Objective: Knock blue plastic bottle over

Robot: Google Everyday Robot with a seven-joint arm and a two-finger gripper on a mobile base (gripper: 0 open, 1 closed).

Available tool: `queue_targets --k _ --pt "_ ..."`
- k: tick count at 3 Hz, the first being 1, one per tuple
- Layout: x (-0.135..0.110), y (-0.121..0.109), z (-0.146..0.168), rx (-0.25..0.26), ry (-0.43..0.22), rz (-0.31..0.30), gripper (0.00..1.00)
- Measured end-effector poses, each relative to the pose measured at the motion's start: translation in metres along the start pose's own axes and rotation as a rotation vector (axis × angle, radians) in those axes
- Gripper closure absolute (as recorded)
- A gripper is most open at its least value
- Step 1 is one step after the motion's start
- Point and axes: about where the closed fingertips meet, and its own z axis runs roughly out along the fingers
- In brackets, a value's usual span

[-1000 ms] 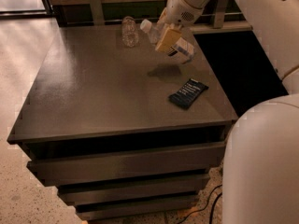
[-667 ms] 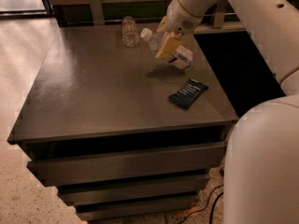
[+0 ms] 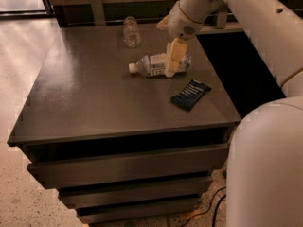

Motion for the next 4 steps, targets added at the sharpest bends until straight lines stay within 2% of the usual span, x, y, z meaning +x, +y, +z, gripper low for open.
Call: queue_targets --k 1,2,3,4 --pt "0.000 0.000 0.000 0.000 0.000 0.000 0.00" --pt "-0.007 -0.002 -0.024 0.009 -0.005 -0.013 0.00" --pt "-0.008 0.003 -0.061 0.065 -0.074 -0.010 0.00" --pt "0.008 0.014 -0.102 0.119 -0.135 -0.009 0.00"
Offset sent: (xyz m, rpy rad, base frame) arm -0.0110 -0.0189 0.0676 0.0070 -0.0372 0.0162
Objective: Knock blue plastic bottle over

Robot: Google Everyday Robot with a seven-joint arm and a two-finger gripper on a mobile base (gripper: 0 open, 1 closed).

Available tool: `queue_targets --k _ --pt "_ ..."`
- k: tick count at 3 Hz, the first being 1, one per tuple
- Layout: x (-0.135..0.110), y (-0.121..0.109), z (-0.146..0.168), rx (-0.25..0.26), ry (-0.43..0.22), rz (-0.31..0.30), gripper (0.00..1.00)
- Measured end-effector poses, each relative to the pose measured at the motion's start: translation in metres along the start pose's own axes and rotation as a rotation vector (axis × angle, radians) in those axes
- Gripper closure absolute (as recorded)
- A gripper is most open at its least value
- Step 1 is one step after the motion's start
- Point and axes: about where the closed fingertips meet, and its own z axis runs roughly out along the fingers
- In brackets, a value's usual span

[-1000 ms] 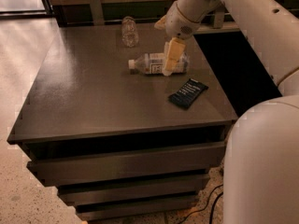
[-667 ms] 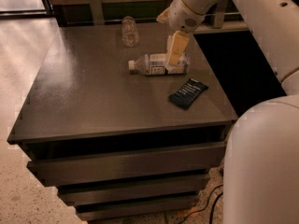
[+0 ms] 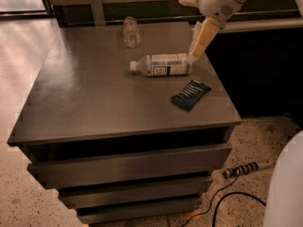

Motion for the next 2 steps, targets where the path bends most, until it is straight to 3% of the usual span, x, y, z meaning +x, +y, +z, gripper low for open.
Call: queue_targets --k 1,2 --pt "0.0282 0.0117 -0.0390 0.056 -0.004 0.029 0.00" --pt "0.0282 0.0117 -0.0389 0.056 -0.004 0.029 0.00"
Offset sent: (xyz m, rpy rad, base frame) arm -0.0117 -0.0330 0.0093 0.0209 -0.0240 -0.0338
